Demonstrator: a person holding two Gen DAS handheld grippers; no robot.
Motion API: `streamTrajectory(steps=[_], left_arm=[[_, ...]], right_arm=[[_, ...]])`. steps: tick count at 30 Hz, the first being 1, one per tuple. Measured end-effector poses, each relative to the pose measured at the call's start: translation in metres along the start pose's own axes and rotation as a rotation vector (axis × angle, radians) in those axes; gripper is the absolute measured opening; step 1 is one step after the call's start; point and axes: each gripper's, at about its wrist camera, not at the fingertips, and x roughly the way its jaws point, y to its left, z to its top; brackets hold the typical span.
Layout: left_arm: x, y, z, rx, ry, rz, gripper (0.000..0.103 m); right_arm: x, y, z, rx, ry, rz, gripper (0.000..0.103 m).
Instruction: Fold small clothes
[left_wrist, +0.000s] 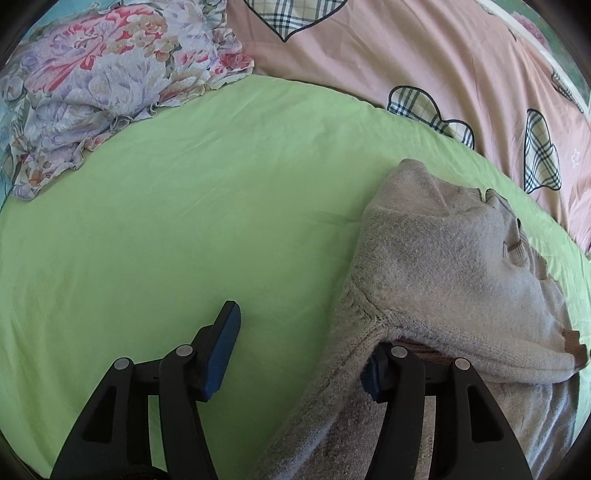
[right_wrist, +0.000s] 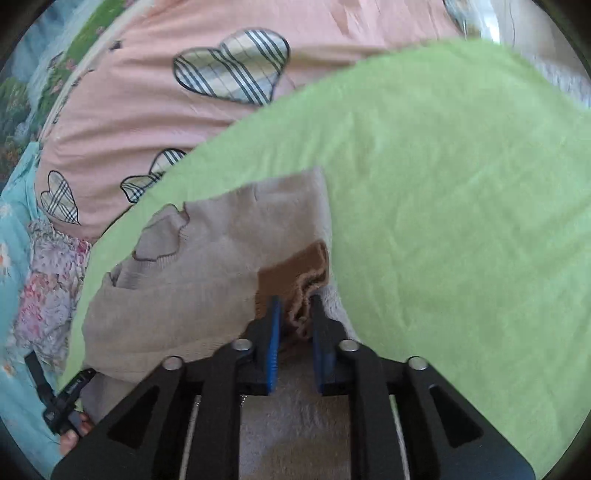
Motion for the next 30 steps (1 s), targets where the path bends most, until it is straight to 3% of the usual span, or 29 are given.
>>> streamTrajectory(steps=[1,2,4,6,9,14,17,18,21,23,25,28,30], left_arm=[[0.000,0.000,-0.001,-0.003,-0.005,-0.001,0.060],[-0.001,0.000,-0.001,-0.003,-0.011,-0.001,0.060],[-0.002,0.001,-0.003,-0.011,-0.021,-0.007,0.060],[-0.003,0.002,-0.004,-0.020,-0.029,-0.019,0.061],[-0.004,0.005,-0.004,-0.033,-0.032,-0.042,0.062],[-0.003,0.008,-0.006,-0.045,-0.039,-0.070,0.062],[-0.002,0.010,-0.006,-0.052,-0.042,-0.086,0.063],[-0.002,0.011,-0.006,-0.055,-0.045,-0.091,0.063],[-0.002,0.011,-0.007,-0.058,-0.057,-0.097,0.064],[-0.001,0.010,-0.008,-0.057,-0.064,-0.094,0.064],[-0.001,0.009,-0.008,-0.055,-0.068,-0.092,0.064],[-0.001,0.009,-0.008,-0.056,-0.070,-0.097,0.065],[0.000,0.011,-0.007,-0.060,-0.069,-0.104,0.065]], right_arm=[[-0.008,0.011,0.003,-0.031,-0.039,0.017,0.055],[-0.013,0.024,0.007,-0.067,-0.063,0.058,0.064],[-0.006,0.056,0.016,-0.137,-0.028,0.191,0.066],[0.022,0.095,0.029,-0.183,0.090,0.379,0.067],[0.080,0.150,0.044,-0.260,0.256,0.574,0.067],[0.167,0.246,0.051,-0.416,0.492,0.690,0.067],[0.192,0.276,0.038,-0.519,0.547,0.595,0.067],[0.205,0.283,0.030,-0.547,0.621,0.591,0.067],[0.226,0.296,0.006,-0.561,0.831,0.708,0.067],[0.231,0.306,-0.004,-0.568,0.881,0.797,0.069],[0.238,0.317,-0.008,-0.524,0.875,0.860,0.069],[0.259,0.341,0.002,-0.328,0.825,0.986,0.069],[0.274,0.349,0.005,-0.209,0.790,0.994,0.069]])
